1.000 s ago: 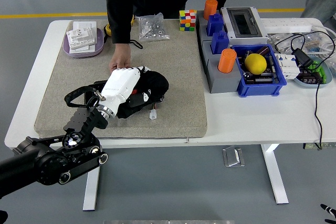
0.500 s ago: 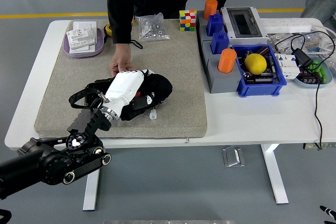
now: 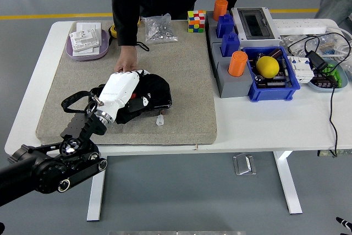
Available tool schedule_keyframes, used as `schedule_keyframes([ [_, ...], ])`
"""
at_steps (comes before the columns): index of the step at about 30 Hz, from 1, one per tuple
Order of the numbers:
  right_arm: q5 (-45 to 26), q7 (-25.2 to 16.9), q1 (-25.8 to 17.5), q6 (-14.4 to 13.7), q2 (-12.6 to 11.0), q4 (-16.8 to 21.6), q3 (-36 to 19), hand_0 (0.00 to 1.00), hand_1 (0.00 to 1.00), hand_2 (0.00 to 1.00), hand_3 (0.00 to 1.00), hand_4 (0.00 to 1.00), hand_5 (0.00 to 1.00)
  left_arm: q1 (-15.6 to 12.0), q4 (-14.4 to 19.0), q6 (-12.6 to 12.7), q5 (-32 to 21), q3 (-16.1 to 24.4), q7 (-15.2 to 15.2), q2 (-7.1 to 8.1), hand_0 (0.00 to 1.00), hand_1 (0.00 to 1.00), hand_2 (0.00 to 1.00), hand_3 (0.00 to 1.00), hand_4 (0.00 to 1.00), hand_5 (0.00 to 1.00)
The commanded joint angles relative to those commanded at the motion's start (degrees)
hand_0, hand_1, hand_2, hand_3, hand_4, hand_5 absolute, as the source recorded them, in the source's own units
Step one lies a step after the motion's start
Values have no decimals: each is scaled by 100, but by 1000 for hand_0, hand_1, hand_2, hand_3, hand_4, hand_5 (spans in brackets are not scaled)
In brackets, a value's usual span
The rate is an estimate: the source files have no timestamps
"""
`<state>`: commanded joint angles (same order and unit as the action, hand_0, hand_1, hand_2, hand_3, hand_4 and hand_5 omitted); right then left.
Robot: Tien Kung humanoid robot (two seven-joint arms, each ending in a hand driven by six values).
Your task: Pick the rag up,wipe the panel,place it on the desk
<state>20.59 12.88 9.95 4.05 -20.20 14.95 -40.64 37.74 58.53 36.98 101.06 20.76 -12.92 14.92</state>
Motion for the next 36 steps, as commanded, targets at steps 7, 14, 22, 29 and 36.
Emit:
schedule_keyframes([
  [7, 24, -5, -8, -12, 6, 1, -55, 772, 621, 711, 637, 998, 571, -99, 10, 0, 45, 107, 15, 150, 191, 77, 657, 716, 450, 9],
  [14, 39, 1, -22, -6, 5, -13, -114, 772, 619, 711, 637, 998, 572, -218, 58, 0, 108, 250, 22, 327, 190, 77, 657, 716, 450, 10],
  [22, 76, -2, -38, -16, 0, -13, -193, 772, 619, 711, 637, 998, 572, -384, 145, 0, 209, 462, 29, 604, 191, 77, 658, 716, 450, 10],
  [29, 81, -5, -77, -10, 17, -29, -226, 772, 619, 711, 637, 998, 573, -568, 268, 0, 284, 604, 31, 836, 191, 77, 658, 716, 452, 15],
  [36, 85, -8, -77, -10, 35, -36, -233, 772, 619, 711, 638, 998, 573, -716, 294, 0, 308, 681, 47, 939, 191, 77, 658, 716, 454, 16],
])
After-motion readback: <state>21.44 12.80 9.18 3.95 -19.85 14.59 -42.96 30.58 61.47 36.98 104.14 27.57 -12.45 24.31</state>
